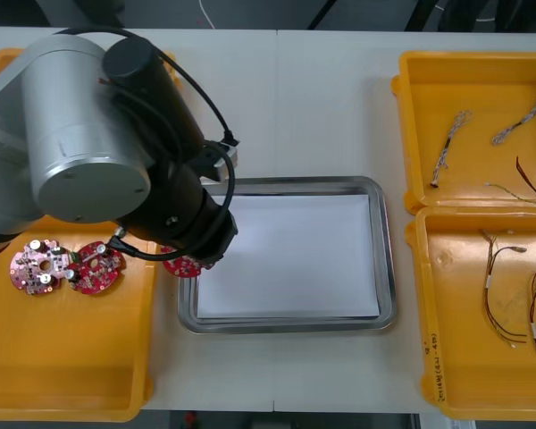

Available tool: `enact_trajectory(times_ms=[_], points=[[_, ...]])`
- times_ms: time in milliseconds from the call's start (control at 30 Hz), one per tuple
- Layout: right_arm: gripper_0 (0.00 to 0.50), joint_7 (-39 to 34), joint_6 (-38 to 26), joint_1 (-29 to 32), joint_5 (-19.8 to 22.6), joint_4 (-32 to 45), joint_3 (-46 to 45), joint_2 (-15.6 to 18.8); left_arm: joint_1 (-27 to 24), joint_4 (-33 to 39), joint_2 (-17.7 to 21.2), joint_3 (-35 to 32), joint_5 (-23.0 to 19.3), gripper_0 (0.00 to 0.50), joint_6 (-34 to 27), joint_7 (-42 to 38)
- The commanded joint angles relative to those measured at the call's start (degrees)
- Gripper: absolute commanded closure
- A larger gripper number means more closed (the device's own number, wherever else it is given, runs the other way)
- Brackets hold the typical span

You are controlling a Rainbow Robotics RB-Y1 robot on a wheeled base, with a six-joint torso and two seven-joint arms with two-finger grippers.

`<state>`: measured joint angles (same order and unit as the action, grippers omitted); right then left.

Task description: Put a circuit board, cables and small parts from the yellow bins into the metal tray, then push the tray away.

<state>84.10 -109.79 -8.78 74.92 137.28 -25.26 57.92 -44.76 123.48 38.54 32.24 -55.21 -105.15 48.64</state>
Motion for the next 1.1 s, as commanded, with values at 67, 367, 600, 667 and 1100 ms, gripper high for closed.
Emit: enact_trajectory(times_ms=[67, 367, 600, 667, 1100], points=[[0.500, -1.0, -0.2, -1.9, 0.5, 1.2, 1.4, 2.3, -5.3, -3.7, -5.0, 5.5, 2.7, 0.500, 2.7, -6.8], [0.500, -0.7, -0.2, -1.9, 0.6, 1.2, 1.4, 2.3, -6.6, -8.4, -6.1, 12.9, 5.0, 0.500, 9.3, -7.6], [0.500, -0.7, -0.2, -2.0, 0.6, 1.2, 1.4, 2.3, -6.5, -9.7, -6.1, 17.2, 7.0, 0.500, 11.1, -8.0], [0.500, -0.7, -0.2, -2.1, 0.5, 1.2, 1.4, 2.4, -6.5, -10.3, -6.1, 17.9, 7.0, 0.500, 11.5, -8.1], [0.500, -0.5, -0.2, -2.0, -1.5, 3.5, 1.4, 2.4, -6.4, -12.7, -5.9, 22.8, 10.2, 0.500, 15.2, -8.8]])
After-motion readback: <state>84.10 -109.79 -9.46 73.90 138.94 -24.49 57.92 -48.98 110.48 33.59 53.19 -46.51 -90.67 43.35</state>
